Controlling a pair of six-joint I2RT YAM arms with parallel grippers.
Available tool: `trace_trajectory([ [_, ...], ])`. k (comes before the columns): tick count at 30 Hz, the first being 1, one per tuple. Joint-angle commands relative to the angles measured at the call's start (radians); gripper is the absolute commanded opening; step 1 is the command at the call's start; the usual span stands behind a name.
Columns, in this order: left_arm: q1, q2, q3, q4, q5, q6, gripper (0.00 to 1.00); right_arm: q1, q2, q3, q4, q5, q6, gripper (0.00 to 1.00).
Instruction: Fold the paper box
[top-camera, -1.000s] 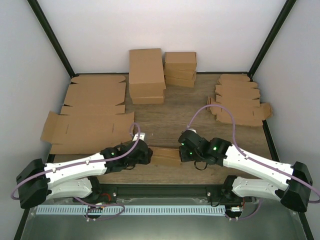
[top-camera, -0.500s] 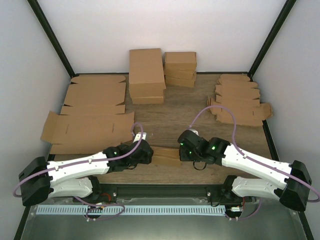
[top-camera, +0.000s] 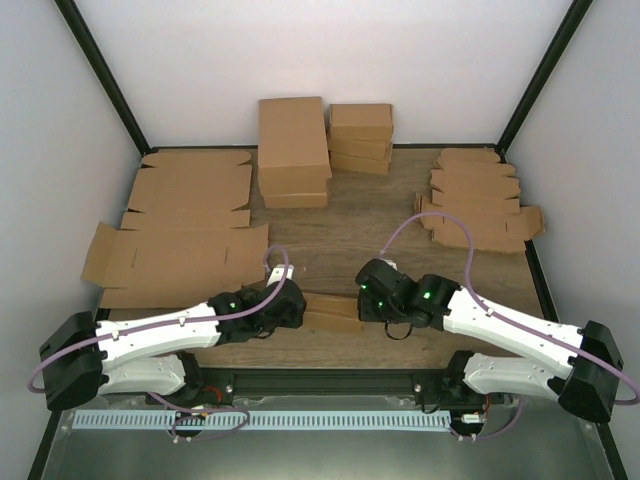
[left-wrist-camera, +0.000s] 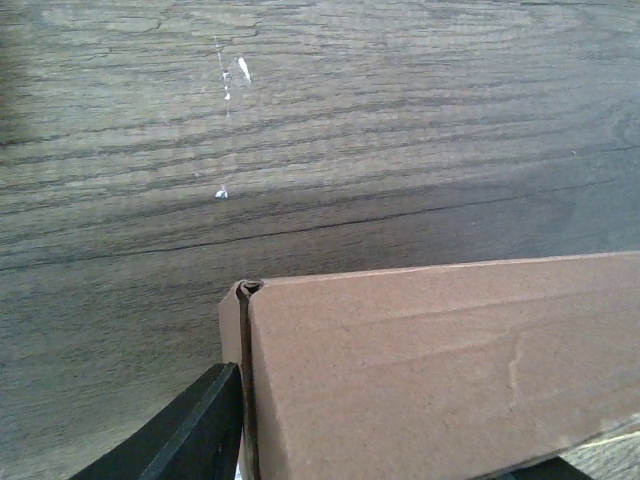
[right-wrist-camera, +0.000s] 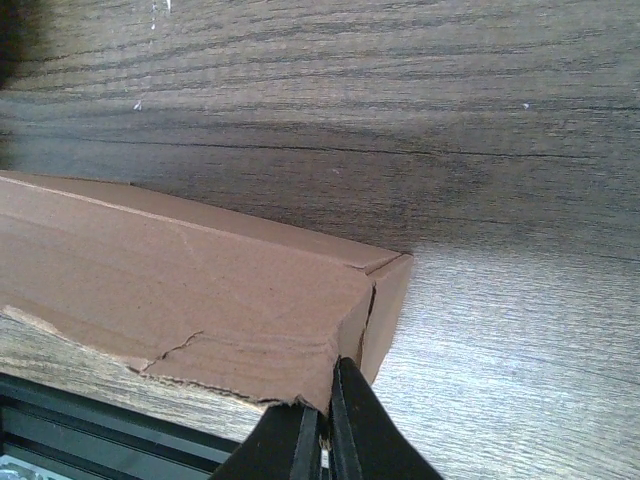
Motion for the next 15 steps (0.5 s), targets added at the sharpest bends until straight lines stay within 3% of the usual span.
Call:
trace_trajectory([
  [1, -0.011, 0.030, 0.005, -0.042, 0.003, 0.001, 0.47, 0.005, 0.006, 0.054, 0.063, -0.075, 0.021, 0.04],
  [15, -0.014, 0.054, 0.023, -0.055, -0.004, -0.001, 0.46, 0.005, -0.008, 0.040, 0.049, -0.089, 0.028, 0.04],
])
